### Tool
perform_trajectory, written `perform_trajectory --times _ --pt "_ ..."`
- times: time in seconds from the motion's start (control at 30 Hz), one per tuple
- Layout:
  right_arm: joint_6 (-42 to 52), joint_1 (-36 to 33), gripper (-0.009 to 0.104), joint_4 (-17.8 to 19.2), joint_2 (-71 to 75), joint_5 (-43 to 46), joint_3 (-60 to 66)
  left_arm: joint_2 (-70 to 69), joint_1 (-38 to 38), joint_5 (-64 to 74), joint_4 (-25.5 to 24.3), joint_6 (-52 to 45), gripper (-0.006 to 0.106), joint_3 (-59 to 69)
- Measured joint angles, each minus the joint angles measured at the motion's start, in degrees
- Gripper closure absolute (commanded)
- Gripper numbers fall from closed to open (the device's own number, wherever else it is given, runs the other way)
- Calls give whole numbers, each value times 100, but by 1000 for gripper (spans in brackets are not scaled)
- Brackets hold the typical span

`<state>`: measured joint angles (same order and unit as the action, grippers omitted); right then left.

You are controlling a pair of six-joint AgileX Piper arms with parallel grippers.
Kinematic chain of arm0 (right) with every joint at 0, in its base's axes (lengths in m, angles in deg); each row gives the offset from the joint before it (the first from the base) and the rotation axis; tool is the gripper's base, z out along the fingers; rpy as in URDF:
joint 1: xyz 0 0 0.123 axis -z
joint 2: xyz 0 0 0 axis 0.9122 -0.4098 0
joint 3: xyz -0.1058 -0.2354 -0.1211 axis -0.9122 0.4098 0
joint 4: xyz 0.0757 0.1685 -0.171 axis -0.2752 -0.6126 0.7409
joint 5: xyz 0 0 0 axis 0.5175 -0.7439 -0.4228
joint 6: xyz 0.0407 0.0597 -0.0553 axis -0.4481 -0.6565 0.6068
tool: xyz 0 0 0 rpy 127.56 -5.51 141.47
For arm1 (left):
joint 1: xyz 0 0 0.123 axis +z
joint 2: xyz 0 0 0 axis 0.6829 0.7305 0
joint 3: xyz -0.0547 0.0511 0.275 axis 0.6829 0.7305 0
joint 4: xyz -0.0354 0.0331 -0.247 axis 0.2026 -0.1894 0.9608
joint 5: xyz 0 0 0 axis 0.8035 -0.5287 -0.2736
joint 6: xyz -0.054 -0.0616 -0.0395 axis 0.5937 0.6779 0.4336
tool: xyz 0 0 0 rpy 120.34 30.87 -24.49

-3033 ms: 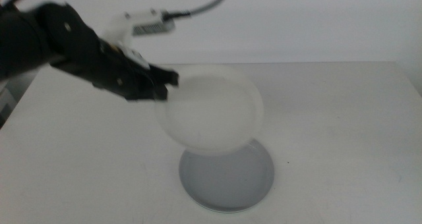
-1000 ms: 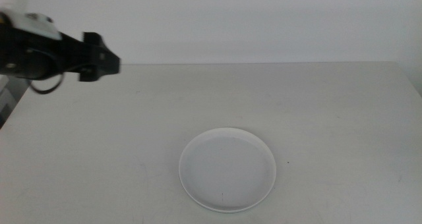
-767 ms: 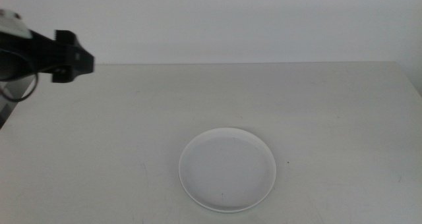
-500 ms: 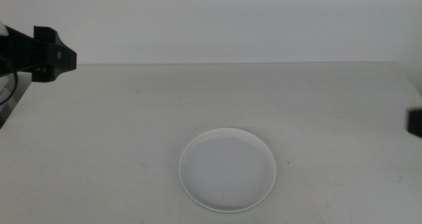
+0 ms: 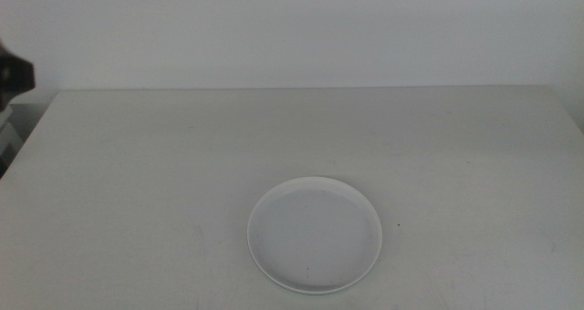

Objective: Stack the three bowls on top of each other.

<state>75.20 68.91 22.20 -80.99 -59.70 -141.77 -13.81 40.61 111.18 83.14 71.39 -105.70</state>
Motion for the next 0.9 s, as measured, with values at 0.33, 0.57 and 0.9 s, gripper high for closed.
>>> perform_trajectory --times 0.33,0.57,0.9 --pt "1196 127 38 -563 1918 715 1758 -2176 4 -1540 455 -261 -2 2553" --pt "1414 -633 38 -542 2592 1911 3215 -3412 4 -2276 667 -437 -2 4059" --pt "1537 -1304 38 -597 2664 3262 3775 -3761 4 -2999 694 -461 -2 4582"
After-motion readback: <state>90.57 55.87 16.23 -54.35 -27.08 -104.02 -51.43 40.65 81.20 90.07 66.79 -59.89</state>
